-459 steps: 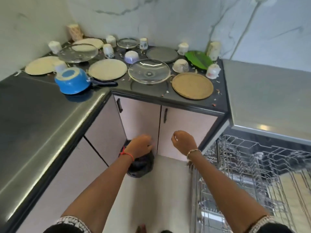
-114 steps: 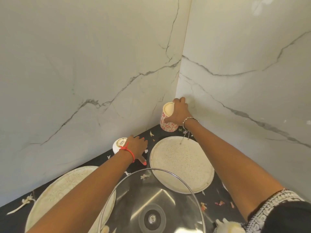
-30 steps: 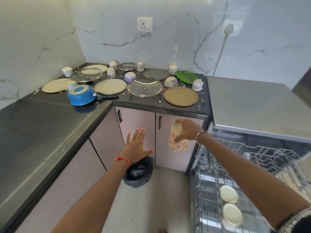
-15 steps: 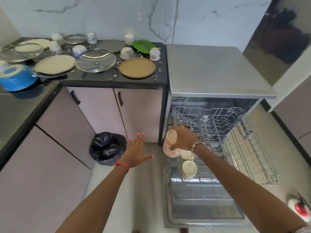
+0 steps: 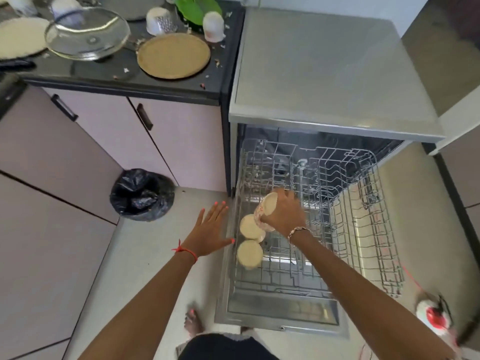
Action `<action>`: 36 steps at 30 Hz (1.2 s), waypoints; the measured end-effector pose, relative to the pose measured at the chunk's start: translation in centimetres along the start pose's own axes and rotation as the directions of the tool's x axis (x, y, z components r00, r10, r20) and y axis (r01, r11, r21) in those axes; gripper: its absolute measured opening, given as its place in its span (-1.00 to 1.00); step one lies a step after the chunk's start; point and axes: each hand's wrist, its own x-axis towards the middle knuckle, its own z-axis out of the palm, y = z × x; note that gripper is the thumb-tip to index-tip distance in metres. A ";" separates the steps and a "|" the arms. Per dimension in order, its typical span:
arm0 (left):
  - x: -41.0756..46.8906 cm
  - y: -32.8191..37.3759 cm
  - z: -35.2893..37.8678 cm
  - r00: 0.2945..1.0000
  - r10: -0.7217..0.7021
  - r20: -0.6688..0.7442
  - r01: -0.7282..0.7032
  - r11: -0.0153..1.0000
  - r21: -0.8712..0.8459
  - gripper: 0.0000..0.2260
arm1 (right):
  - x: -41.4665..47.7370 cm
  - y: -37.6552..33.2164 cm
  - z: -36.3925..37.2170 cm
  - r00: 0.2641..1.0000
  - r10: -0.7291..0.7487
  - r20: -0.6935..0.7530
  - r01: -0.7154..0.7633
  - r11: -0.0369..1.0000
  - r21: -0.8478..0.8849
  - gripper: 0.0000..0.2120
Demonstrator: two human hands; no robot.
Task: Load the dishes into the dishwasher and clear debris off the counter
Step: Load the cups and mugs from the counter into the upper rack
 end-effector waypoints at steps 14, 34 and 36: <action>6.1 -1.2 2.9 0.999 0.011 0.047 -0.011 1.000 -0.011 -0.22 | 11.2 -2.2 5.5 0.917 0.388 0.090 -0.398 0.901 0.171 -0.02; 8.2 -3.1 5.5 0.996 0.057 0.068 -0.054 0.998 -0.043 -0.22 | 14.5 -3.2 11.6 0.765 0.611 0.204 -0.644 0.726 0.242 -0.05; 8.2 -3.2 5.6 0.995 0.064 0.071 -0.061 0.997 -0.040 -0.22 | 14.4 -3.2 12.1 0.786 0.588 0.193 -0.619 0.747 0.243 -0.06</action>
